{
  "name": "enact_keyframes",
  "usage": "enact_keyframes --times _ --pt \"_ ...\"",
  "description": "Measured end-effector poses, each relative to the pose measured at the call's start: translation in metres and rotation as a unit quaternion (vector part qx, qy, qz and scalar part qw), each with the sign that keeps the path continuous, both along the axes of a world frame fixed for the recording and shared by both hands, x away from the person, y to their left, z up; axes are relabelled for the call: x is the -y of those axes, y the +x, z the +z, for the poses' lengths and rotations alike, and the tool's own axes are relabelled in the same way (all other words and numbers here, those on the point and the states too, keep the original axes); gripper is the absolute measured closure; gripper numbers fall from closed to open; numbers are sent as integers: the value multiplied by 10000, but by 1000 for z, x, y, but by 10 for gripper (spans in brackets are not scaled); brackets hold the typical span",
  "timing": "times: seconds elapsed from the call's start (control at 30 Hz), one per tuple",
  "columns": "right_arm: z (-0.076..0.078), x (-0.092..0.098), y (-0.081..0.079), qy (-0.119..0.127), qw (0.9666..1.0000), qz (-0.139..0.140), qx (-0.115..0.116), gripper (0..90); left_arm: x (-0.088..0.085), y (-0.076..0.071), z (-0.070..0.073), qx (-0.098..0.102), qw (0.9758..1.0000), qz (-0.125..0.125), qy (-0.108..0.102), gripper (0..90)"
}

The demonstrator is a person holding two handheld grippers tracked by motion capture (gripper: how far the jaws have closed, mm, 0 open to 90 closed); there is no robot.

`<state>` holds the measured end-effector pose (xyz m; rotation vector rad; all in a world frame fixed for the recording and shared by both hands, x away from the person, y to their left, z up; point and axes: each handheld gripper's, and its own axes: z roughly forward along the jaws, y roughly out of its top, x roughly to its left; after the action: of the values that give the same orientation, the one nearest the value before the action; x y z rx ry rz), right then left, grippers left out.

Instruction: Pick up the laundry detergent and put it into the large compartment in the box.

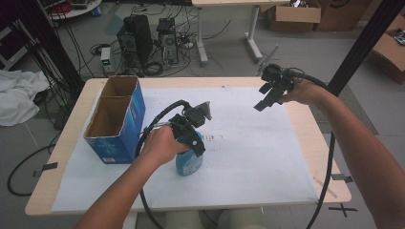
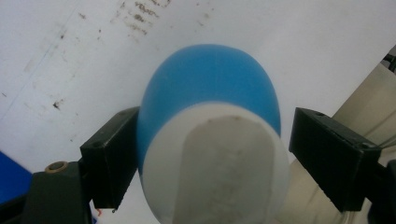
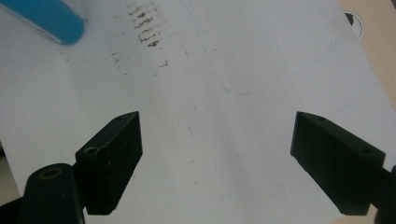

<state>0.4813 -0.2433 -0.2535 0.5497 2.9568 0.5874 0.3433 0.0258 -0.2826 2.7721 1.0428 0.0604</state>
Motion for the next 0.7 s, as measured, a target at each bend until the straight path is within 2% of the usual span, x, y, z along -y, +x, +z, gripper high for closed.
enact_keyframes --times 0.7 --pt "0 0 0 26 10000 12 0 167 0 2 -4 -26 10000 22 3 252"
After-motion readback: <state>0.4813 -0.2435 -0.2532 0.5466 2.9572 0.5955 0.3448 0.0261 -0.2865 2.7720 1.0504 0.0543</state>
